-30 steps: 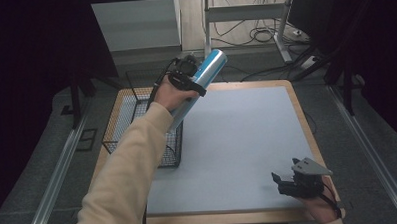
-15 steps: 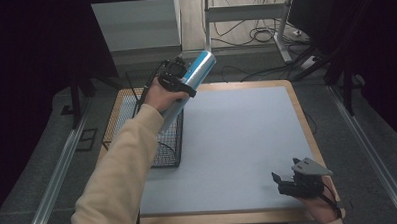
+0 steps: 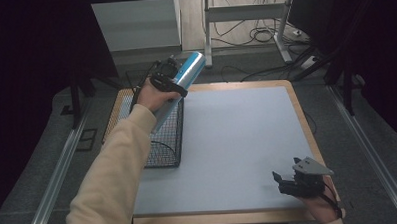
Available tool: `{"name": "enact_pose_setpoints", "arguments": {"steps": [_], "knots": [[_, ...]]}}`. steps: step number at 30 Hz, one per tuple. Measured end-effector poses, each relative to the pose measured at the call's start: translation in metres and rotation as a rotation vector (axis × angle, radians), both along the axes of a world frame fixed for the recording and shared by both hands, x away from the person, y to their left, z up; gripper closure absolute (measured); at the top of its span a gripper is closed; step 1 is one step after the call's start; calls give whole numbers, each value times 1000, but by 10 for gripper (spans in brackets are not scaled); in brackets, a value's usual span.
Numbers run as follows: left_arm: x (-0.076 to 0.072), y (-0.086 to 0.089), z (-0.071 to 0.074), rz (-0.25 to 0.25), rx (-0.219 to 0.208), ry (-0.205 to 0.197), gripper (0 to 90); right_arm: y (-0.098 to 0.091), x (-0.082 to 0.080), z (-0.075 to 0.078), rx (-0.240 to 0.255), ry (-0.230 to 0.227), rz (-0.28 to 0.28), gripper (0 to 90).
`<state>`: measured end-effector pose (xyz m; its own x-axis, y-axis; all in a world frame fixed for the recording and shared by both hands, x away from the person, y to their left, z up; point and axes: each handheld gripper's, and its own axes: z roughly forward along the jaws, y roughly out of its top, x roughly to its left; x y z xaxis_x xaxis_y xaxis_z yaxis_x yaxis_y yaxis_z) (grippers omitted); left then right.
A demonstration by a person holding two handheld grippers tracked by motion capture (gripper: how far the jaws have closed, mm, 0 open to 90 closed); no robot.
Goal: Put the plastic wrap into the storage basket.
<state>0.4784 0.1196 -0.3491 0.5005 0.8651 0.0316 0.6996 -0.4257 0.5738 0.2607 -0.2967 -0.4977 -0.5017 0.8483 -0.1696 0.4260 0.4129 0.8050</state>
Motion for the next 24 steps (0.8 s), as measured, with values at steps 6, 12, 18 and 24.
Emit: {"name": "enact_pose_setpoints", "arguments": {"steps": [6, 12, 18, 24], "knots": [[5, 5, -9, 12, 12, 11, 318, -1, 0, 0, -1, 0, -2, 139], [14, 11, -22, 22, 30, 28, 318, -2, 0, -1, 0, 4, -7, 139], [23, 17, -39, 35, 47, 60, 318, -2, 1, -1, -3, 6, -10, 139], [27, 21, -53, 34, 76, 82, 319, -2, 1, -2, -2, 8, -19, 139]]}}
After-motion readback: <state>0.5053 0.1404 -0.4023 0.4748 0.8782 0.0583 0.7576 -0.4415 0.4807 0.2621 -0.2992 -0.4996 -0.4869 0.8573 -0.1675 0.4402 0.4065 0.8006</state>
